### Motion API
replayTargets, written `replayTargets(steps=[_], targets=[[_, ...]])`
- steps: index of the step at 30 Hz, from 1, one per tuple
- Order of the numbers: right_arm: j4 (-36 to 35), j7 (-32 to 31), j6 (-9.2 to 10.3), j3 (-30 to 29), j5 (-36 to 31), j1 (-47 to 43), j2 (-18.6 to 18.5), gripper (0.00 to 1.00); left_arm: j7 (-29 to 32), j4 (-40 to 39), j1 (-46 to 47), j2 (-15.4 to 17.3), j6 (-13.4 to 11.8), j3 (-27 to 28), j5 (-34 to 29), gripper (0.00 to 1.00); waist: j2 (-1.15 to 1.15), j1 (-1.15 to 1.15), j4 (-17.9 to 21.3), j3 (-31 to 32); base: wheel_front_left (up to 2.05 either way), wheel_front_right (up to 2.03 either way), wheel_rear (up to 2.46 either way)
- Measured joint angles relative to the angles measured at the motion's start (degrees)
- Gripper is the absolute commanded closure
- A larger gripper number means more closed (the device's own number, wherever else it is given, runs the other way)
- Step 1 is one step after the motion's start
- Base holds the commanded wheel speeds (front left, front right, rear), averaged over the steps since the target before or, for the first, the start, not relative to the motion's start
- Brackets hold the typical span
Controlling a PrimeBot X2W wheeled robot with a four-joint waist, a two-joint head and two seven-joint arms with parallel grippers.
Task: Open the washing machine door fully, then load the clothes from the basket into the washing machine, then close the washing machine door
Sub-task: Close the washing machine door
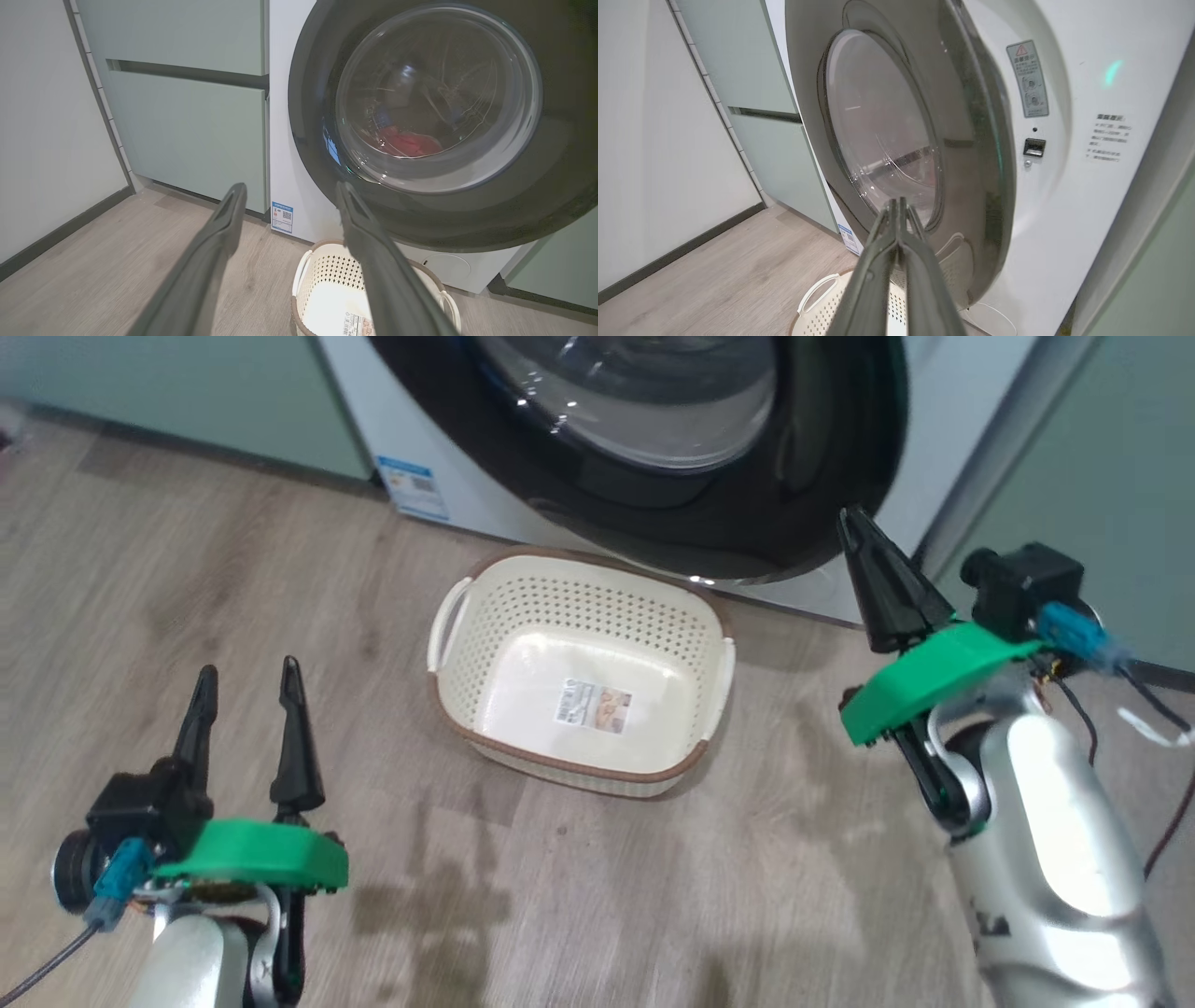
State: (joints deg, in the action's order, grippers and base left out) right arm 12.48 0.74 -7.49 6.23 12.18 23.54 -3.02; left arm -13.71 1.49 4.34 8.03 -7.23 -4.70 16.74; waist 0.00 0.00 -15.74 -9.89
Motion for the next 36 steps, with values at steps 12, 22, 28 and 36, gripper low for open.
replayTargets(steps=[12,22,28,36], targets=[[12.26,1.76,0.00,-0.67,-0.60,13.61,-0.93,1.00,-0.51,1.13,2.37,-0.69,0.59,0.38,0.40,0.00,0.00,0.00,-2.46,-2.95,0.00,0.00,0.00],[19.71,4.01,0.00,-0.79,-0.60,20.17,-1.45,1.00,-0.58,1.19,3.83,-1.62,1.56,0.91,0.38,0.00,0.00,0.01,-2.68,-4.82,0.00,0.00,0.00],[23.18,4.92,-0.02,-1.54,-0.60,23.51,-1.58,1.00,-0.58,1.00,3.86,-2.07,2.02,1.33,0.30,0.00,0.00,0.01,-2.59,-5.97,0.00,0.00,0.00],[31.17,6.79,-0.02,-4.21,-1.29,32.06,-2.93,1.00,-0.75,0.51,5.64,-2.65,3.12,2.20,-0.20,0.00,0.00,0.01,-2.89,-8.50,0.00,0.00,0.00]])
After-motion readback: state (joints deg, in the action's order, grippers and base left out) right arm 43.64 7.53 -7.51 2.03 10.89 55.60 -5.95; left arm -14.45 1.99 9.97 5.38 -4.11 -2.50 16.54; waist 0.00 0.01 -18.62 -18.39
